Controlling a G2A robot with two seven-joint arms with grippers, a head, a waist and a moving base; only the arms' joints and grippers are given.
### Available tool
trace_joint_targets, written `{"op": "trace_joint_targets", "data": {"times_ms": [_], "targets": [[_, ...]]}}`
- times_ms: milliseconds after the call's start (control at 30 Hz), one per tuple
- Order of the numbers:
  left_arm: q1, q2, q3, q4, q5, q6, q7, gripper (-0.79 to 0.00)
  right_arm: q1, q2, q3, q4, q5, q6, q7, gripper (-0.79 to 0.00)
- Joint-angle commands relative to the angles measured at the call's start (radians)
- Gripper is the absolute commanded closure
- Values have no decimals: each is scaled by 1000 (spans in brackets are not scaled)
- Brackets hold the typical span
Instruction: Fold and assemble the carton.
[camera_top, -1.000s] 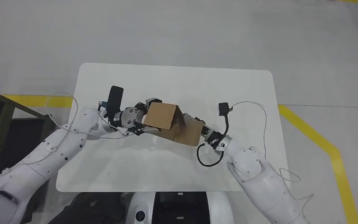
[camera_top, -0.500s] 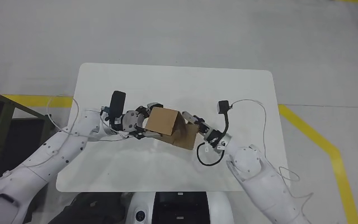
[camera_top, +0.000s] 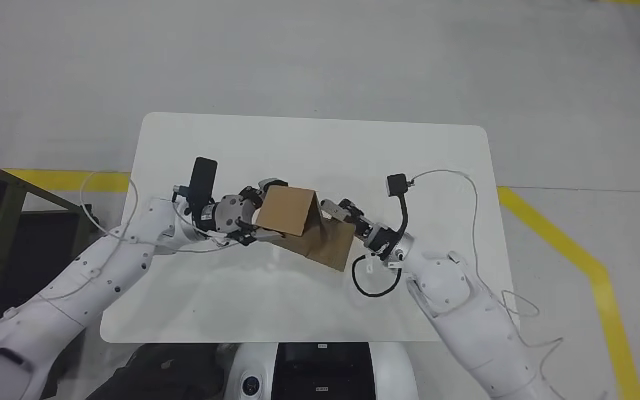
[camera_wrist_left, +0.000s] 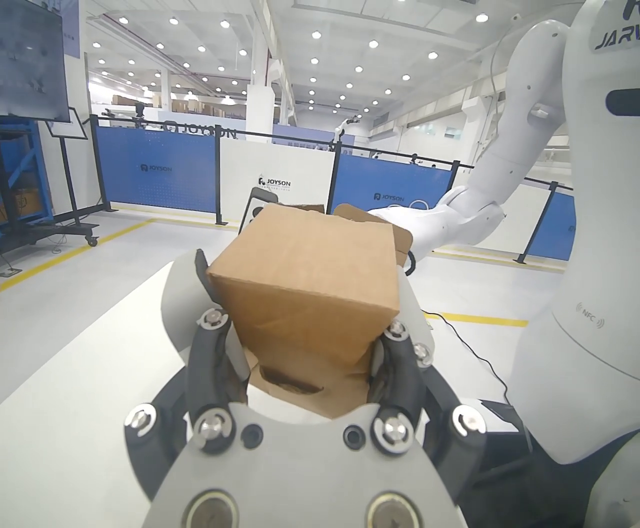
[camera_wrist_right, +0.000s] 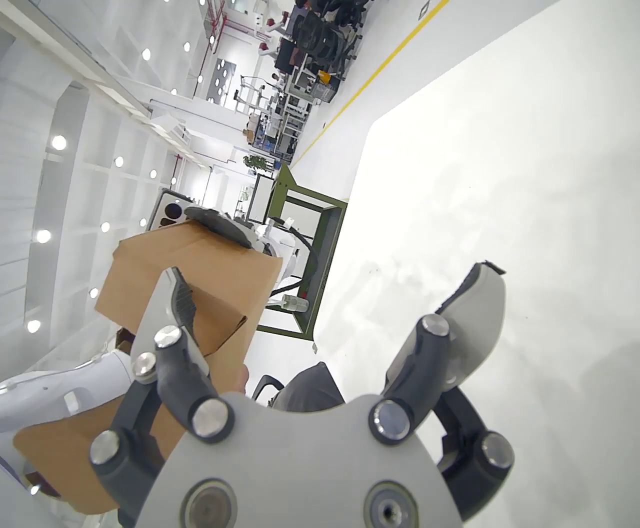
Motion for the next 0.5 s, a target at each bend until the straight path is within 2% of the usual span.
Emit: {"op": "trace_joint_targets", "data": {"times_ms": [0,300,467], "targets": [[-10,5,16,5,-10,0,0,0,0,3,9,-2,-14,-27,23,-785],[-43,26,61,11,-42,0,0,0,19,17,70,26,-42,-86,84,-785],[-54,39,84,6,-45,0,0,0,46,24,99,50,-93,-166,112,-785]]}}
